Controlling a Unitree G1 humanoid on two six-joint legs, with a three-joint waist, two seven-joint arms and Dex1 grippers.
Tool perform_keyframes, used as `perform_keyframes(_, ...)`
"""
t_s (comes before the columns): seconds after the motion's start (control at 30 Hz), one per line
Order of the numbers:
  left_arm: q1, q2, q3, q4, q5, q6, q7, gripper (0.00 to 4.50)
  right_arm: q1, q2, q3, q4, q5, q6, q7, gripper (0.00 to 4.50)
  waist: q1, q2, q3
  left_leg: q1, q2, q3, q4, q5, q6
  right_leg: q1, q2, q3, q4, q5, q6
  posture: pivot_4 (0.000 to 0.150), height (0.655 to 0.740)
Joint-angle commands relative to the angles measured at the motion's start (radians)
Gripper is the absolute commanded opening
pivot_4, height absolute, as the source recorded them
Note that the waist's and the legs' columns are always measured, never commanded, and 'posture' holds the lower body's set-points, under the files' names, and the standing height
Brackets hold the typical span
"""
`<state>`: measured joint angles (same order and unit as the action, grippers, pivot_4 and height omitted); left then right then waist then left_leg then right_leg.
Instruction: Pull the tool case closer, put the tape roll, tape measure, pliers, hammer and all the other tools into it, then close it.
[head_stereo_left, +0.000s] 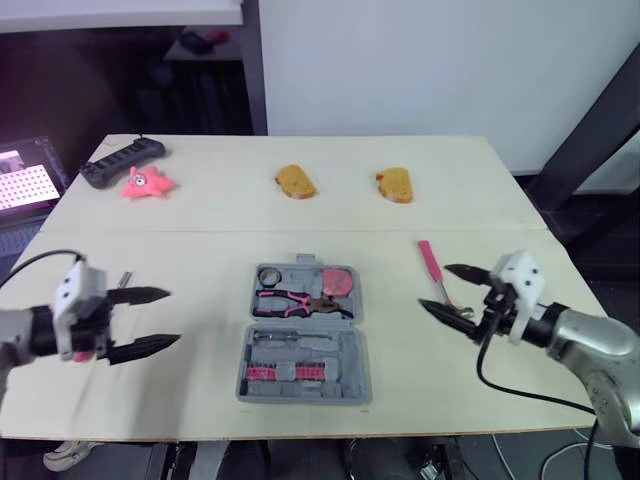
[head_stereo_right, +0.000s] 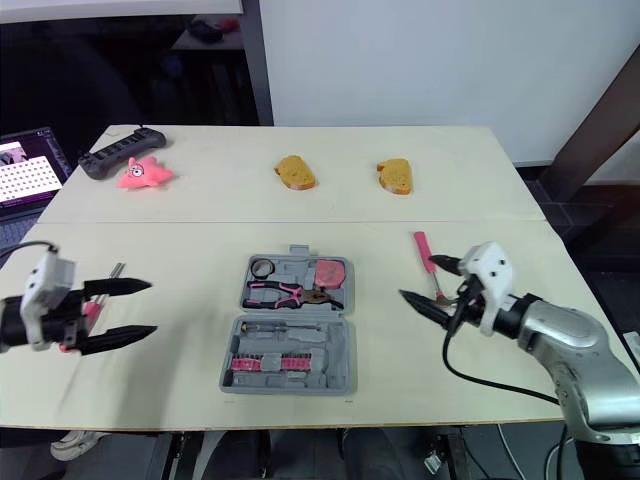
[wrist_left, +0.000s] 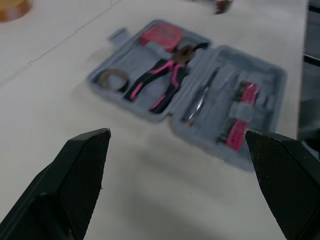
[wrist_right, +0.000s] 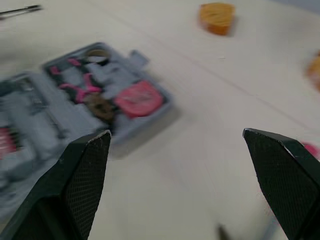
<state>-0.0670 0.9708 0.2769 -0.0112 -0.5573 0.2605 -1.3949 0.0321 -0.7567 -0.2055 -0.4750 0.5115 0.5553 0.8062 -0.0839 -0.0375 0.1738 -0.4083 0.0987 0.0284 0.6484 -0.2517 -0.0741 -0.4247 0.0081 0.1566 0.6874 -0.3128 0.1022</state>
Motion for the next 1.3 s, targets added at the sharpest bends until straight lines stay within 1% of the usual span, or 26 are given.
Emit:
perform_keyframes(0.03,-0.098,0.001,-0.072,-0.056,0.001,0.03,-0.009,4.5,0.027,-0.003,0.018,-0.119,0.022,0.081,-0.057,4.48,0.006,0.0,0.0,0.0,0.0,0.0,0.0,0.0,0.0,0.0,0.0,0.0,0.0,0.0,0.0,0.15,0.708)
perform_keyframes(0.27,-0.272,-0.041,-0.189,-0.118,-0.005,0.095,0.013,4.5,0.091,0.055,-0.003,-0.187,0.005,0.141,-0.19,4.48,0.021,-0.001,0.0,-0.001,0.0,0.0,0.001,0.0,0.0,0.0,0.0,0.0,0.0,0.0,0.0,0.15,0.708)
perform_keyframes(0.37,-0.36,-0.063,-0.246,-0.171,-0.026,0.158,0.008,4.5,0.064,0.073,-0.015,-0.131,-0.067,0.191,-0.313,4.48,0.023,-0.001,0.0,-0.001,0.0,-0.001,0.002,0.0,0.0,0.0,0.0,0.0,0.0,0.0,0.0,0.15,0.708)
perform_keyframes(0.47,-0.389,-0.066,-0.269,-0.227,-0.051,0.213,0.006,4.5,-0.009,0.095,-0.025,-0.049,-0.102,0.251,-0.406,4.48,0.018,-0.001,0.0,-0.001,-0.001,0.0,0.003,0.0,0.0,0.001,0.0,0.001,0.0,0.0,0.001,0.15,0.708)
perform_keyframes(0.57,-0.385,-0.061,-0.271,-0.284,-0.073,0.259,0.016,4.5,-0.107,0.124,-0.02,0.049,-0.132,0.301,-0.475,4.48,0.013,0.0,0.0,0.0,0.0,-0.001,0.001,0.0,0.0,0.0,0.002,0.001,0.0,0.002,0.003,0.15,0.708)
perform_keyframes(0.63,-0.384,-0.061,-0.265,-0.311,-0.08,0.275,0.032,4.5,-0.164,0.132,-0.005,0.131,-0.179,0.327,-0.526,4.48,0.014,0.0,0.0,0.0,0.0,-0.002,0.001,0.0,0.0,0.0,0.003,0.001,0.001,0.002,0.003,0.15,0.708)
perform_keyframes(0.7,-0.384,-0.064,-0.257,-0.323,-0.076,0.279,0.056,4.5,-0.205,0.126,0.017,0.215,-0.207,0.322,-0.526,4.48,0.015,0.0,0.0,0.0,0.0,-0.002,0.001,0.0,0.0,0.0,0.003,0.001,0.001,0.002,0.003,0.15,0.708)
perform_keyframes(0.83,-0.355,-0.054,-0.232,-0.362,-0.082,0.298,0.096,4.5,-0.29,0.147,-0.008,0.377,-0.205,0.336,-0.527,4.48,0.016,0.001,0.0,-0.001,0.0,-0.002,0.002,0.0,0.0,0.0,0.003,0.001,0.001,0.002,0.003,0.15,0.708)
perform_keyframes(0.9,-0.335,-0.048,-0.217,-0.382,-0.086,0.306,0.114,4.5,-0.316,0.153,-0.017,0.427,-0.194,0.342,-0.517,4.48,0.016,0.001,0.001,-0.001,0.0,-0.002,0.002,0.0,0.0,0.0,0.003,0.001,0.001,0.002,0.003,0.15,0.708)
perform_keyframes(1.1,-0.287,-0.041,-0.186,-0.426,-0.094,0.327,0.158,4.5,-0.355,0.176,-0.005,0.493,-0.181,0.344,-0.484,4.48,0.014,0.002,0.001,-0.001,0.0,-0.002,0.001,0.0,0.0,0.0,0.003,0.001,0.001,0.002,0.004,0.15,0.708)
perform_keyframes(1.23,-0.255,-0.047,-0.175,-0.438,-0.095,0.334,0.185,4.5,-0.344,0.18,0.052,0.513,-0.219,0.308,-0.461,4.48,0.014,0.002,0.001,-0.001,0.0,-0.002,0.001,0.0,0.0,0.0,0.003,0.001,0.001,0.002,0.004,0.15,0.708)
perform_keyframes(1.3,-0.225,-0.039,-0.172,-0.427,-0.076,0.312,0.183,4.5,-0.348,0.197,0.053,0.535,-0.221,0.295,-0.465,4.48,0.014,0.002,0.001,-0.001,0.0,-0.002,0.001,0.0,0.0,0.0,0.003,0.001,0.001,0.002,0.004,0.15,0.708)
